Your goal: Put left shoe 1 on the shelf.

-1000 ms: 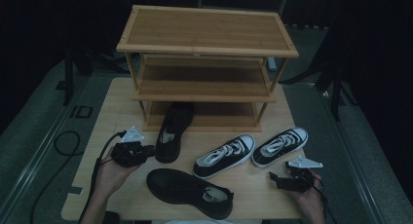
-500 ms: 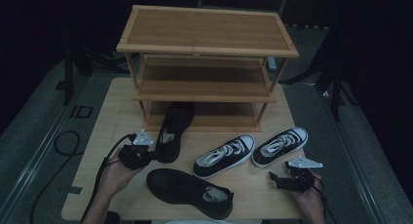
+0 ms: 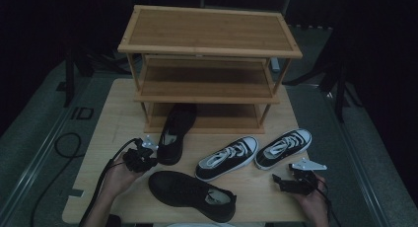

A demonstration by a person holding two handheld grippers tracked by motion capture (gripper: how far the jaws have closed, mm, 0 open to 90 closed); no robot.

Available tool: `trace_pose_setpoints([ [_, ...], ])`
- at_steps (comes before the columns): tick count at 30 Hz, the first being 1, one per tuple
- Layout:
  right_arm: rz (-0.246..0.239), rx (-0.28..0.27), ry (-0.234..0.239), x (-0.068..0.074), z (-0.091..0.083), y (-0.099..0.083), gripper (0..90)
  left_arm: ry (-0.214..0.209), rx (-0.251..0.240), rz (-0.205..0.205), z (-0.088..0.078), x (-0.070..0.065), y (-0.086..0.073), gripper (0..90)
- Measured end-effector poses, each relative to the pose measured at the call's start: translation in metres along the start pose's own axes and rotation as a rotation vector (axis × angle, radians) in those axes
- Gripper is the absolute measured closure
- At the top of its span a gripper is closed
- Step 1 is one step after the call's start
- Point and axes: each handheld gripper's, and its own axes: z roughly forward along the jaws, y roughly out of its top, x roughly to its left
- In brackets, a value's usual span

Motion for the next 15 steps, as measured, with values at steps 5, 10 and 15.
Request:
trace_pose_setpoints([
  [5,0.0,0.0,0.0,0.0,0.0,0.0,17.0,-0.007,0.01,0.03,0.005,-0.007,0.008,90.0],
  [10,0.0,0.0,0.0,0.0,0.0,0.0,17.0,0.006,0.009,0.059,0.014,-0.016,0.021,90.0],
  [15,0.0,0.0,0.0,0.0,0.0,0.0,17.0,0.025,-0.005,0.042,0.015,-0.014,0.025,90.0],
])
